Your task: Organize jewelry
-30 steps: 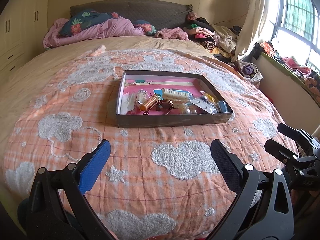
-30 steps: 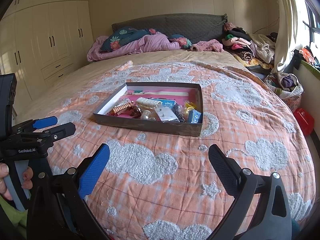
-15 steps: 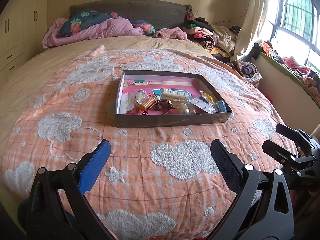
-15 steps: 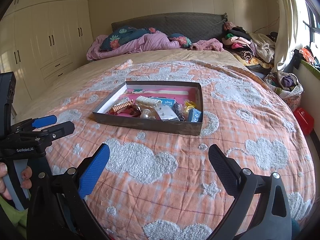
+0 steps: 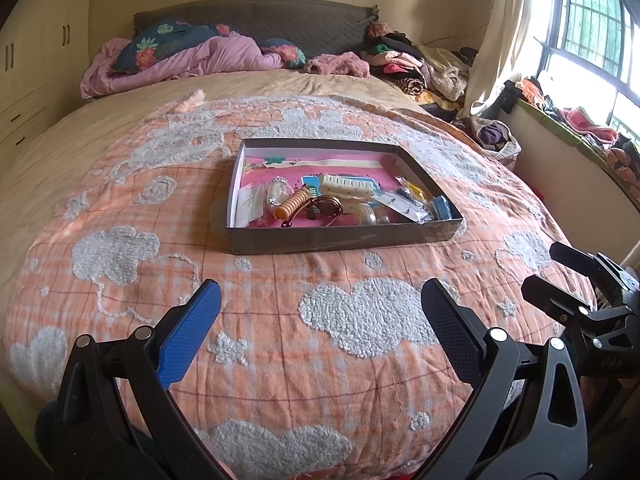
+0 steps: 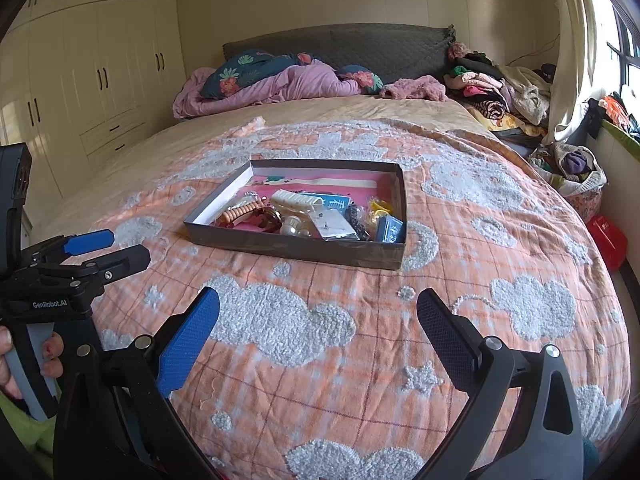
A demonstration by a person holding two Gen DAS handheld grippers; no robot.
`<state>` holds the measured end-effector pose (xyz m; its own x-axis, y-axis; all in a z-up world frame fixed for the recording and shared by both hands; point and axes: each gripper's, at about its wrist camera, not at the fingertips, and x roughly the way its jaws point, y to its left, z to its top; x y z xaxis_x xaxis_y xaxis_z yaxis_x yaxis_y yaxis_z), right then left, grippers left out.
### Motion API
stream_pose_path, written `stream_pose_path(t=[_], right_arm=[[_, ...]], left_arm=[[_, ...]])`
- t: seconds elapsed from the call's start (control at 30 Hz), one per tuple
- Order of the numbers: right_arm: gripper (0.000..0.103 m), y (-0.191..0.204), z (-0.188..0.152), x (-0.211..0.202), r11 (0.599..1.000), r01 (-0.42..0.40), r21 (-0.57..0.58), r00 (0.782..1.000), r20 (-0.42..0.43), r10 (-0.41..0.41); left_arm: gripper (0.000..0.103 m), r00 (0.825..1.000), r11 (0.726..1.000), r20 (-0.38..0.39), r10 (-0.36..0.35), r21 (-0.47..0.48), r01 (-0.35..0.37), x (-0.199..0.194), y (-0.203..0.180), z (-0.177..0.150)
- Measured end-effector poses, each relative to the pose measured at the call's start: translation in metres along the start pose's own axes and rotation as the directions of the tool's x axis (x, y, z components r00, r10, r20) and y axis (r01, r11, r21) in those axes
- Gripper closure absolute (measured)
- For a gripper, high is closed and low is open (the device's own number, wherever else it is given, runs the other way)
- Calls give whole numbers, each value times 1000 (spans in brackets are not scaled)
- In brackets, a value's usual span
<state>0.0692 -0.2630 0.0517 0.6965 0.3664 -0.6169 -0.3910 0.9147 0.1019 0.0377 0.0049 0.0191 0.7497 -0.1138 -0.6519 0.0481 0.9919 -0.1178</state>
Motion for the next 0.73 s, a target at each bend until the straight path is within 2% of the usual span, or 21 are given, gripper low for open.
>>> stream_pose_path(t=[0.2,0.33,0.43,0.5,0.57,0.63,0.67,0.73], right_arm=[[5,-9,-4,8,1000,20,19,1000,-19,-20],[5,-24,-5,18,997,46,58,998,-42,-44],[5,-42,-1,28,992,94,84,995,-53,-90],[5,-59,2,35,985,140,97,989,-56,-135],[5,-82,7,47,973,201,111,979,-59,-195],[5,-114,13,64,951,281,128,958,-89,-271],[5,-135,16,74,936,322,143,945,-102,-309],[5,-171,22,93,904,393,169,917,-143,-372]], left_arm=[[10,999,1000,-26,-20,-15,20,10,3,-1],[9,998,997,-58,14,-80,-18,22,19,0],[10,995,988,-77,63,-136,-73,32,40,5],[10,988,976,-100,120,-169,-136,43,62,13],[9,968,954,-148,202,-194,-228,62,89,26],[9,932,913,-216,291,-230,-338,91,131,43],[9,922,896,-230,313,-250,-366,101,147,48],[9,876,828,-280,394,-307,-470,129,195,62]])
